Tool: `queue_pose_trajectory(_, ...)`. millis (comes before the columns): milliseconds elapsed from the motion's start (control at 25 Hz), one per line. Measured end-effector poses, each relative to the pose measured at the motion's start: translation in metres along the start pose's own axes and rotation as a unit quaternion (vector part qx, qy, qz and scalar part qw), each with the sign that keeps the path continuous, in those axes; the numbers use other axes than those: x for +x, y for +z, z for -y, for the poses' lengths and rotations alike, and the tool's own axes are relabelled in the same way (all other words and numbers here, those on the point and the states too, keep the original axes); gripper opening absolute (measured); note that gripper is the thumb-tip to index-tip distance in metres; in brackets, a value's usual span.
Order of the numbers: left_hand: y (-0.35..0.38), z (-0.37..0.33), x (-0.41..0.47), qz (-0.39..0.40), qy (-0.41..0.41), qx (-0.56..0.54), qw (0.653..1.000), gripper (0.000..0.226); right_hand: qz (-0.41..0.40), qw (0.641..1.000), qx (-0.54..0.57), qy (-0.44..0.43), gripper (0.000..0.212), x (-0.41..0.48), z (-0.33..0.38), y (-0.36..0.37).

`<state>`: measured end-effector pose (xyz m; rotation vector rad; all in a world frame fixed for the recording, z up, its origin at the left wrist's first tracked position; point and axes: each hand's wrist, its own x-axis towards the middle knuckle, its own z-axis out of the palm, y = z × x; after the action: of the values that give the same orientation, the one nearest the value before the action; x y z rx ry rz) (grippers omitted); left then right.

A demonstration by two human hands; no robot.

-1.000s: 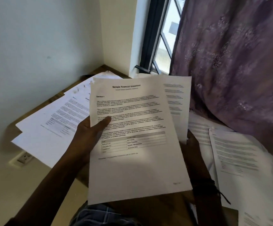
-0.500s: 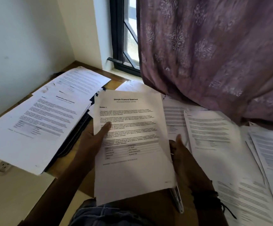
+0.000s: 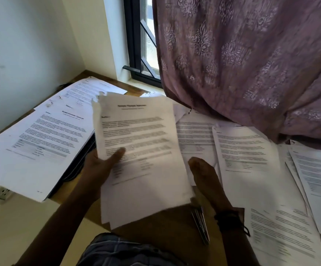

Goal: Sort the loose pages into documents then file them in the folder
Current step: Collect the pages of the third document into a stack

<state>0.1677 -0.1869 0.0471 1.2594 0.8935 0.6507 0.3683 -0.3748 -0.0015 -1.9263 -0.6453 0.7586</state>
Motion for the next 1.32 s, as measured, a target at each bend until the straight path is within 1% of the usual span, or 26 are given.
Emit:
queue_pose_trajectory(40, -0.005, -0.001, 0.002, -0.034, 0.006, 0.008, 0.999, 0.02, -0.032, 0.995, -0.094, 0.006, 0.053, 0.009, -0.011, 0.0)
queue_pose_trajectory(80, -0.01, -0.002, 0.004, -0.062, 0.009, 0.013, 0.998, 0.019, -0.044, 0.979, -0.2, 0.012, 0.057, 0.017, -0.023, 0.002)
queue_pose_trajectory(160, -0.021, -0.004, 0.008, -0.088, 0.017, 0.015, 0.996, 0.02, -0.043, 0.924, -0.381, -0.011, 0.063, 0.025, -0.043, 0.016)
queue_pose_trajectory(200, -0.025, -0.005, 0.009, -0.088, 0.023, 0.016, 0.996, 0.021, -0.038, 0.902, -0.43, -0.032, 0.062, 0.026, -0.046, 0.026)
queue_pose_trajectory(240, -0.028, -0.005, 0.009, -0.085, 0.03, 0.015, 0.996, 0.023, -0.028, 0.891, -0.449, -0.055, 0.059, 0.027, -0.045, 0.036)
queue_pose_trajectory(280, -0.029, -0.005, 0.008, -0.082, 0.034, 0.014, 0.996, 0.025, -0.007, 0.894, -0.442, -0.075, 0.058, 0.027, -0.042, 0.044)
queue_pose_trajectory(360, -0.029, -0.004, 0.007, -0.084, 0.036, 0.018, 0.996, 0.024, 0.028, 0.922, -0.372, -0.103, 0.06, 0.027, -0.033, 0.056)
queue_pose_trajectory(400, -0.029, -0.003, 0.007, -0.087, 0.034, 0.018, 0.995, 0.022, 0.025, 0.937, -0.333, -0.106, 0.061, 0.026, -0.03, 0.058)
queue_pose_trajectory(440, -0.029, -0.002, 0.007, -0.087, 0.031, 0.015, 0.996, 0.021, -0.002, 0.947, -0.305, -0.102, 0.06, 0.026, -0.026, 0.056)
queue_pose_trajectory(520, -0.03, -0.002, 0.007, -0.09, 0.027, 0.015, 0.995, 0.019, -0.106, 0.951, -0.285, -0.057, 0.06, 0.026, -0.023, 0.044)
queue_pose_trajectory(560, -0.031, -0.001, 0.007, -0.093, 0.025, 0.015, 0.995, 0.019, -0.152, 0.946, -0.287, -0.013, 0.063, 0.027, -0.022, 0.035)
queue_pose_trajectory(600, -0.031, -0.001, 0.007, -0.094, 0.023, 0.014, 0.995, 0.019, -0.178, 0.938, -0.295, 0.036, 0.07, 0.028, -0.022, 0.025)
queue_pose_trajectory(680, -0.03, -0.001, 0.007, -0.092, 0.015, 0.013, 0.996, 0.019, -0.172, 0.935, -0.289, 0.116, 0.083, 0.031, -0.02, 0.007)
queue_pose_trajectory(720, -0.028, -0.001, 0.008, -0.089, 0.011, 0.015, 0.996, 0.018, -0.16, 0.94, -0.27, 0.135, 0.088, 0.033, -0.019, 0.002)
queue_pose_trajectory(800, -0.023, 0.0, 0.008, -0.083, 0.003, 0.017, 0.996, 0.019, -0.145, 0.954, -0.217, 0.147, 0.091, 0.036, -0.017, -0.004)
queue_pose_trajectory(880, -0.019, 0.0, 0.006, -0.072, 0.0, 0.009, 0.997, 0.018, -0.139, 0.966, -0.174, 0.13, 0.088, 0.038, -0.017, -0.006)
queue_pose_trajectory(960, -0.015, -0.003, 0.002, -0.057, 0.002, 0.002, 0.998, 0.018, -0.132, 0.978, -0.141, 0.08, 0.081, 0.038, -0.018, -0.009)
queue_pose_trajectory(1080, -0.014, -0.005, -0.002, -0.04, 0.003, -0.005, 0.999, 0.024, -0.12, 0.987, -0.108, -0.002, 0.059, 0.031, -0.02, -0.018)
queue_pose_trajectory(1160, -0.013, -0.006, -0.005, -0.034, -0.01, -0.013, 0.999, 0.023, -0.111, 0.99, -0.082, -0.028, 0.05, 0.022, -0.019, -0.027)
queue_pose_trajectory(1240, -0.011, -0.006, -0.009, -0.028, -0.031, -0.026, 0.999, 0.019, -0.112, 0.991, -0.051, -0.052, 0.048, 0.007, -0.014, -0.039)
queue_pose_trajectory(1320, -0.007, -0.004, -0.012, -0.014, -0.045, -0.032, 0.998, 0.021, -0.12, 0.99, -0.02, -0.071, 0.049, -0.008, -0.012, -0.051)
